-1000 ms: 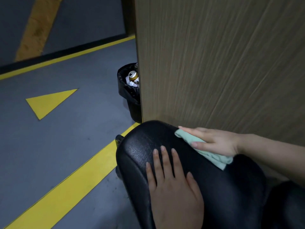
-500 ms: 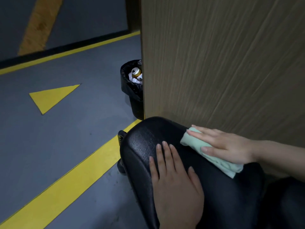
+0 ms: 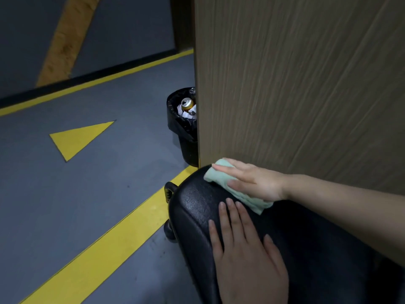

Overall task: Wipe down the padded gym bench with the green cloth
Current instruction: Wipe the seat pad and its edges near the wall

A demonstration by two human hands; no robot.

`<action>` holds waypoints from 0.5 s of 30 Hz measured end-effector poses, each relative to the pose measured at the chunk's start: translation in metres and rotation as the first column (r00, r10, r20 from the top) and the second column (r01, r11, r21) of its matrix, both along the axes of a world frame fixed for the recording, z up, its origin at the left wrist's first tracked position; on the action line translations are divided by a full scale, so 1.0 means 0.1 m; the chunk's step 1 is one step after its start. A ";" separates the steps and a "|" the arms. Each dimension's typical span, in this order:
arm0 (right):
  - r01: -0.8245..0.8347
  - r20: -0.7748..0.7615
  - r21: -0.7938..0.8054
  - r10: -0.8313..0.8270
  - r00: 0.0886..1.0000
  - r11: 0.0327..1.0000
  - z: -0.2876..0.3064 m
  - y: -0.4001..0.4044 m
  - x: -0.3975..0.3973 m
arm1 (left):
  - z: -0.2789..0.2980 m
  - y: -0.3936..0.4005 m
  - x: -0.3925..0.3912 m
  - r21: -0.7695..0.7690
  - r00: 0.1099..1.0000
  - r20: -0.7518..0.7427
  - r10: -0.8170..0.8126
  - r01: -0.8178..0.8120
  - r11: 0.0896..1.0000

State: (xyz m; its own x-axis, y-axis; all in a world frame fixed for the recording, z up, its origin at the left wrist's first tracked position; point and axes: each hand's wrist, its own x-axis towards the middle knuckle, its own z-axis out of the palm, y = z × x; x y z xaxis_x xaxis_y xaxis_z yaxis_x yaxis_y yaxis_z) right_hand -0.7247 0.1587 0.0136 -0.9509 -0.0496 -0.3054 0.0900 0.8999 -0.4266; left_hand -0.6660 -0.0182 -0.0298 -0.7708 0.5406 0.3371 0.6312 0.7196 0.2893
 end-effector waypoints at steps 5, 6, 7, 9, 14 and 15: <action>-0.059 0.030 0.322 0.052 0.998 0.945 0.13 0.03 0.91 | 0.01 -0.03 0.02 0.021 1.000 -0.009 -0.006 0.007 1.000; -0.051 0.026 0.353 0.044 0.999 0.934 0.14 0.04 1.11 | 0.02 -0.03 0.02 0.024 1.000 -0.005 -0.011 0.011 1.000; -0.031 0.024 0.365 0.024 0.999 0.931 0.15 0.04 1.32 | 0.02 -0.03 0.03 0.026 1.000 0.000 -0.017 0.017 1.000; 0.041 0.018 0.336 -0.049 0.999 0.941 0.13 0.05 1.71 | 0.01 -0.03 0.03 0.026 1.000 0.007 -0.022 0.022 0.999; 0.296 -0.011 0.106 -0.297 0.955 0.949 0.08 0.03 2.07 | -0.02 -0.02 0.03 0.047 1.000 -0.002 -0.019 0.019 0.999; 0.307 -0.021 0.085 -0.306 0.952 0.948 0.07 0.06 2.03 | -0.03 -0.02 0.04 0.047 1.000 -0.005 -0.020 0.020 0.999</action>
State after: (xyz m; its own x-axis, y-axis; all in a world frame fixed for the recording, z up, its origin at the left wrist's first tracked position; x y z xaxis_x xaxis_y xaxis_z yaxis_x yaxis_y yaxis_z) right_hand -0.5214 0.1643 0.0203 -0.9182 0.2712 -0.2887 0.3649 0.8628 -0.3500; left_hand -0.6624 -0.0200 -0.0330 -0.7587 0.5389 0.3659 0.6464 0.6926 0.3201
